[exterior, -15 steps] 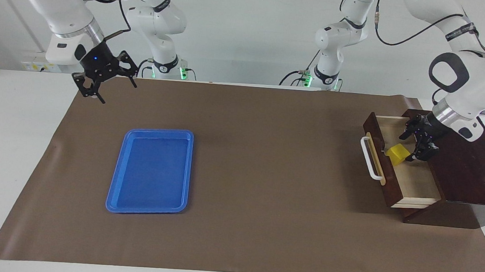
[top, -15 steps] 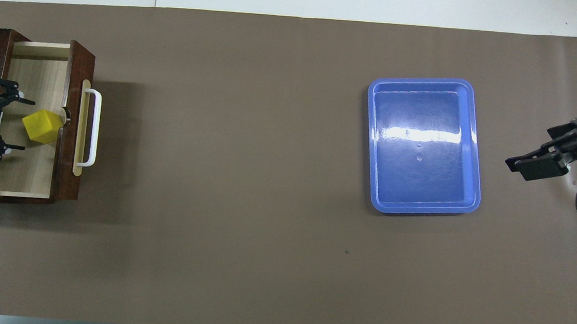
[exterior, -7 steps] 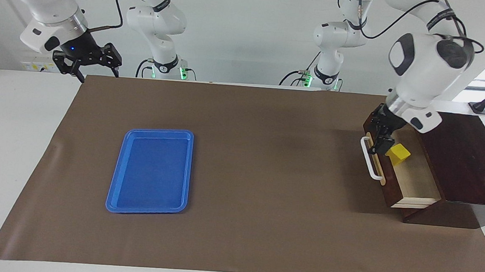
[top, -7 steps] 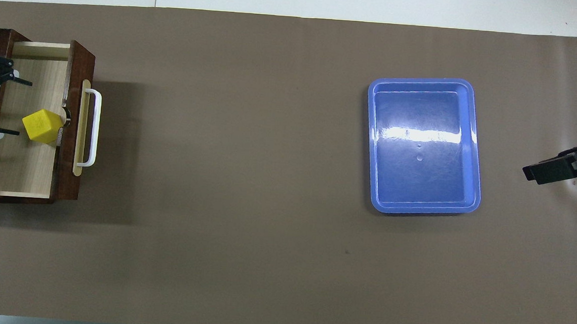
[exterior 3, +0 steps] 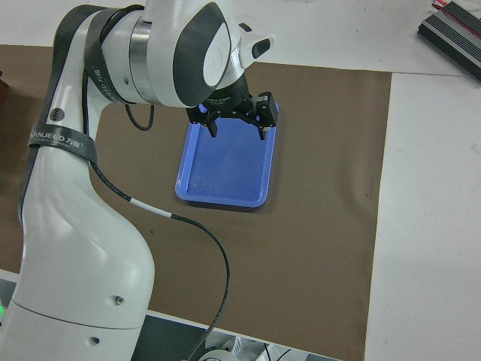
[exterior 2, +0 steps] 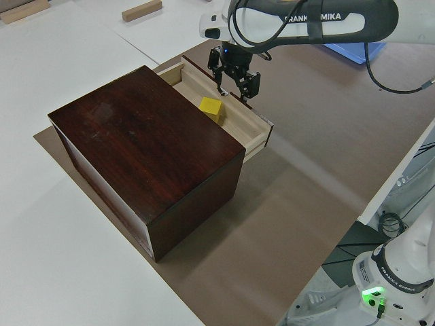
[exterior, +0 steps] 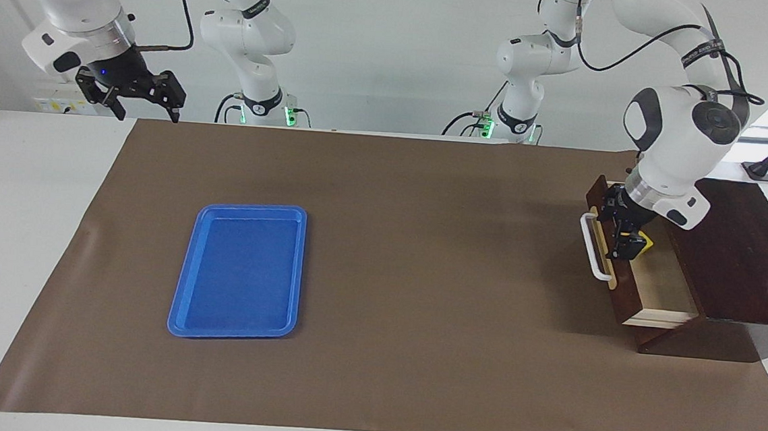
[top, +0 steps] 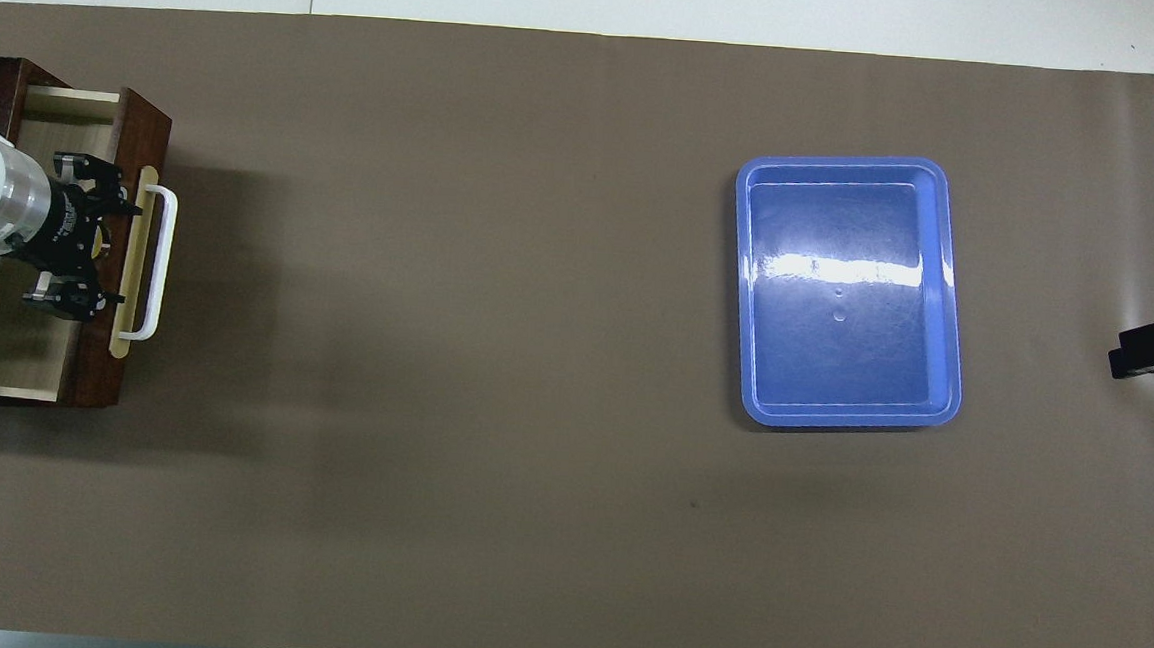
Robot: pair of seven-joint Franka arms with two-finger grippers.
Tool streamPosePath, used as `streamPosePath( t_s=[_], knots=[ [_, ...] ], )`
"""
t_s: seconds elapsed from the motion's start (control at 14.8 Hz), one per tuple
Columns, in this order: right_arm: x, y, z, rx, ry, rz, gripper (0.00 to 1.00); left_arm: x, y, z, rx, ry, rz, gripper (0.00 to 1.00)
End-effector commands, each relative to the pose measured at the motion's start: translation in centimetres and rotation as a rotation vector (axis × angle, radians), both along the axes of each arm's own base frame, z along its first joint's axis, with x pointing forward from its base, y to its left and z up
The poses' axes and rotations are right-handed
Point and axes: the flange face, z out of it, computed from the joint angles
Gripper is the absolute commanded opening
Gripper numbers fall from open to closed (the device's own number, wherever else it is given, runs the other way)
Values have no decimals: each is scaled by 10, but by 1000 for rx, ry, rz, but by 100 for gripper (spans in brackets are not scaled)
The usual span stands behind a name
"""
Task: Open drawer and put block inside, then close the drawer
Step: 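Push the drawer fully shut with the left gripper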
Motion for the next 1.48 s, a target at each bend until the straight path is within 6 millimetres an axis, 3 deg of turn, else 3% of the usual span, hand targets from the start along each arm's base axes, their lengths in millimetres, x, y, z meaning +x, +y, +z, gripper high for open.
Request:
streamPosePath(
  t_s=[0.0,0.2,0.34,0.54,0.67,0.81,0.94,1.08,1.15,1.21,1.42],
  knots=[
    [0,-6,14,-9,-31,-28,100,-2,32,6,32,-44,36,100],
    [1,-5,15,-6,-37,-30,100,-5,71,7,45,-46,78,100],
    [1,-8,14,36,-48,-47,100,-6,73,7,67,-42,60,100],
    [7,-9,4,58,-82,-53,100,-9,95,12,91,-25,31,100],
    [11,-10,1,57,-93,-51,100,-9,82,33,91,6,-48,100],
    [12,-9,-3,57,-87,-53,100,-11,38,65,94,-3,-170,100],
    [10,-9,-5,61,-83,-55,100,-21,5,89,99,35,-405,100],
    [10,-9,-5,62,-81,-53,100,-37,-12,102,19,142,-721,100],
    [10,-9,-5,62,-81,-53,100,-38,-16,123,-28,112,-851,100],
    [10,-9,-5,61,-81,-52,100,-41,-21,129,-43,101,-948,100],
    [9,-8,-4,61,-82,-44,100,-42,-25,126,-78,128,-1125,100]
  ],
)
